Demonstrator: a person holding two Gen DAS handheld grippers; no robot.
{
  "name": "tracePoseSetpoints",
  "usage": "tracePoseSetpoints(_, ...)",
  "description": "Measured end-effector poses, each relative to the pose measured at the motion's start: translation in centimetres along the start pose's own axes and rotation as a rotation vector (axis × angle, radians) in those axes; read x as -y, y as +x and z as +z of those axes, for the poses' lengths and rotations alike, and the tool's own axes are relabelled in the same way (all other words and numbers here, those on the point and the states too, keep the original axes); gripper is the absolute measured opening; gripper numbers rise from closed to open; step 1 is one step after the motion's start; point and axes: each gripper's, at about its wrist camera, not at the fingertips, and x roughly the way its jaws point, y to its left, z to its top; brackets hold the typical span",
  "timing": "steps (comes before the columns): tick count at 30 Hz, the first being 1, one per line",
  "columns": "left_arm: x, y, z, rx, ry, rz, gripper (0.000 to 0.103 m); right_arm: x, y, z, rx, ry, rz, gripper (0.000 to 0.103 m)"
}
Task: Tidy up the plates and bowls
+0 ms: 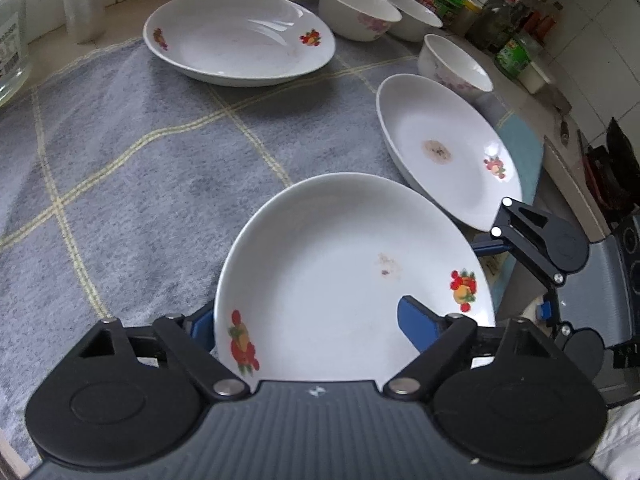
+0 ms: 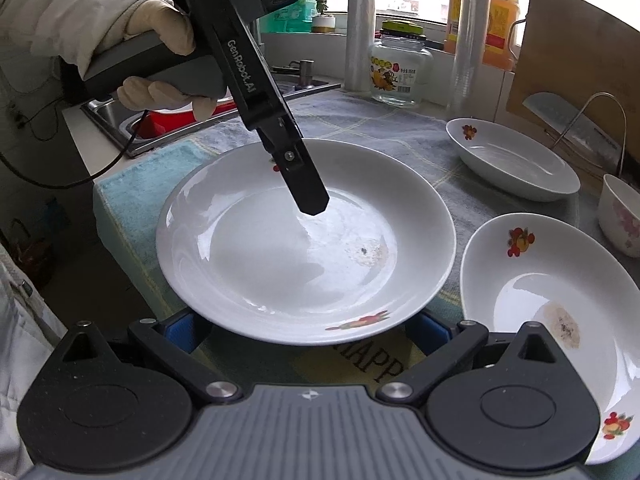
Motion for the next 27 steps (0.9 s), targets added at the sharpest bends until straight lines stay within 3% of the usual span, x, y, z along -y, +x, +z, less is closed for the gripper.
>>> tracePoseSetpoints(15, -0.3, 0.1, 0.4, -0.02, 0.009, -0.016, 0.088, -0.4, 0.1, 0.5, -0.015, -0.009, -0.013, 0.103)
tracePoseSetpoints(27, -0.4, -0.7, 0.0, 0.016, 0.009, 0.008, 0.086, -0.4, 0.2, 1.3, -0.024, -0.02, -0.009, 0.103)
